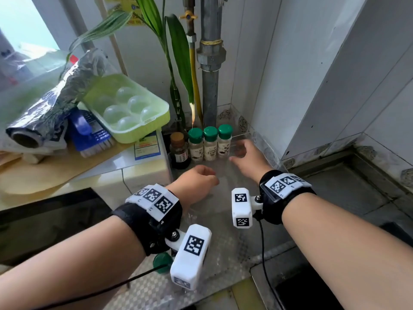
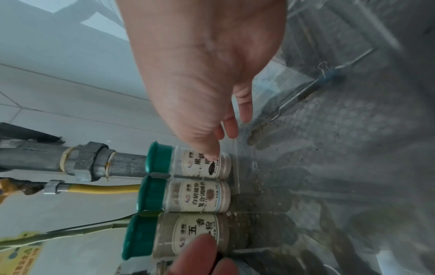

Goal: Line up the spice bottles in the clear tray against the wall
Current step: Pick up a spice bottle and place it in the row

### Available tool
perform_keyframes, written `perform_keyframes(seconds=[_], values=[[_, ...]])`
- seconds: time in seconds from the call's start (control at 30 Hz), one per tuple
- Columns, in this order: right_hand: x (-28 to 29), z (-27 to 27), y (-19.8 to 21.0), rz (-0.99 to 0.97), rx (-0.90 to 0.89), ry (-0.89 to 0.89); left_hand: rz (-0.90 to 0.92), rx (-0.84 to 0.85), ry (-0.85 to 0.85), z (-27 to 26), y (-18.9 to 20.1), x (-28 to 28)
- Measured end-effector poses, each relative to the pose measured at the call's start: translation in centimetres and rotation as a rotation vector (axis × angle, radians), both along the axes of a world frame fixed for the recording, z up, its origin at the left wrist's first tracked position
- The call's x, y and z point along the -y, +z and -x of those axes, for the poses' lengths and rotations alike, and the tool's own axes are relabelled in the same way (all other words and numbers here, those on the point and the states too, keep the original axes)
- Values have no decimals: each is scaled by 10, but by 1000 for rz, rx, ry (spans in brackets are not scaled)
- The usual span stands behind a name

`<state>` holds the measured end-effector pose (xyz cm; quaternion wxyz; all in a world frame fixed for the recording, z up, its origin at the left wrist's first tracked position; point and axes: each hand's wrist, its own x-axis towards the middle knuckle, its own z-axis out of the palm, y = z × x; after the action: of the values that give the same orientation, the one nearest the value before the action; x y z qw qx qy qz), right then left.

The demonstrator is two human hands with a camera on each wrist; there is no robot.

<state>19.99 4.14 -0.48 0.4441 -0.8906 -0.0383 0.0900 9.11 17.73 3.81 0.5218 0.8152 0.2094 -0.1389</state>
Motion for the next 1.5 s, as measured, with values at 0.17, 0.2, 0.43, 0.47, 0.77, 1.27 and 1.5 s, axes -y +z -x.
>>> perform_keyframes(seconds=[0.17, 0.2, 0.43, 0.47, 0.77, 1.27, 1.5], values=[[14, 26, 1, -2, -7, 14, -220, -48, -202, 30, 8, -2], [16, 32, 1, -6, 2, 18, -286, -53, -249, 36, 8, -4], [20, 80, 2, -72, 11, -2, -605, -143, -362, 86, -3, -23], [20, 87, 2, -94, 13, -8, -634, -158, -360, 93, -6, -26], [21, 137, 0, -168, 31, 13, -684, -267, -310, 132, -39, -37], [29, 184, 1, -127, -262, 364, -329, -159, -149, 131, -24, -16], [33, 182, 5, -34, -369, 472, -215, -68, -146, 113, 3, -1]])
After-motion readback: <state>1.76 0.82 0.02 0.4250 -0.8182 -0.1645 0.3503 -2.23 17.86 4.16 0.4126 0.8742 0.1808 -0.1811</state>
